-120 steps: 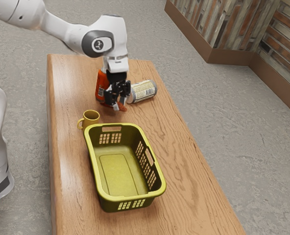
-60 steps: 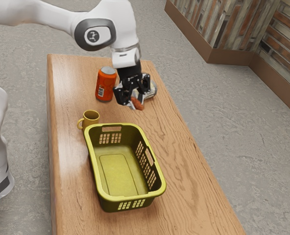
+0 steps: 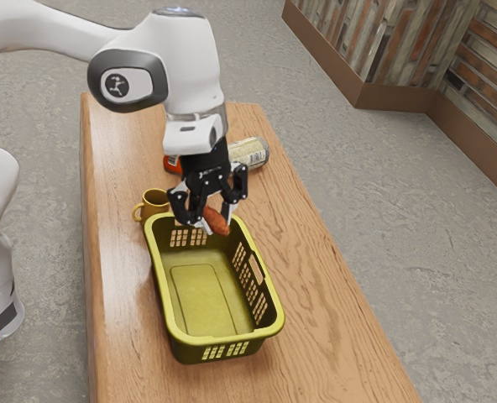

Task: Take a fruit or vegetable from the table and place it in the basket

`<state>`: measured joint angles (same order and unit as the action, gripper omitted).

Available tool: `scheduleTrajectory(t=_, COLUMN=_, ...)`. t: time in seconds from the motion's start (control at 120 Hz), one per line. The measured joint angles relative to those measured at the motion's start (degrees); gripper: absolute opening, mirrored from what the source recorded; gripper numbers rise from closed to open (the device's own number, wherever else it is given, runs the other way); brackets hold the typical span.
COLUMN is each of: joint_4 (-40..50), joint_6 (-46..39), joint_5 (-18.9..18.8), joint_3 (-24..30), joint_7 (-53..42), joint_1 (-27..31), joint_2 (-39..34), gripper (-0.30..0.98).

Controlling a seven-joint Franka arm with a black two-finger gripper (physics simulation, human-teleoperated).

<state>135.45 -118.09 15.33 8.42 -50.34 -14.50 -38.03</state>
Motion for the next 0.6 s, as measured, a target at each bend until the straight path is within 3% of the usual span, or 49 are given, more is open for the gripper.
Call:
scheduleTrajectory(t=0.117, joint_4=-0.3, joint_6=0.6, joint_5=0.3, joint_3=0.0, joint_7=2.0, joint_1=0.0, joint_2=-0.1, gripper=0.49)
scheduleTrajectory(t=0.283, joint_4=-1.5, joint_6=0.8, joint_5=0.7, joint_3=-0.2, joint_7=4.4, joint_1=1.0, joint_2=1.3, gripper=0.63)
scheduleTrajectory(t=0.383, joint_4=-12.4, joint_6=-3.1, joint_5=13.4, joint_3=-3.0, joint_7=14.8, joint_1=2.3, joint_2=17.0, gripper=0.66)
scheduleTrajectory(t=0.417, joint_4=-18.3, joint_6=-2.4, joint_5=9.5, joint_3=-4.5, joint_7=23.3, joint_1=0.1, joint_2=20.3, gripper=0.66)
scheduleTrajectory(t=0.492, joint_4=-38.6, joint_6=9.1, joint_5=0.2, joint_3=-15.2, joint_7=41.9, joint_1=-3.6, joint_2=27.1, gripper=0.67)
scheduleTrajectory(t=0.6, joint_4=-44.7, joint_6=20.5, joint_5=-6.7, joint_3=-20.3, joint_7=65.0, joint_1=-0.8, joint_2=32.4, gripper=0.68)
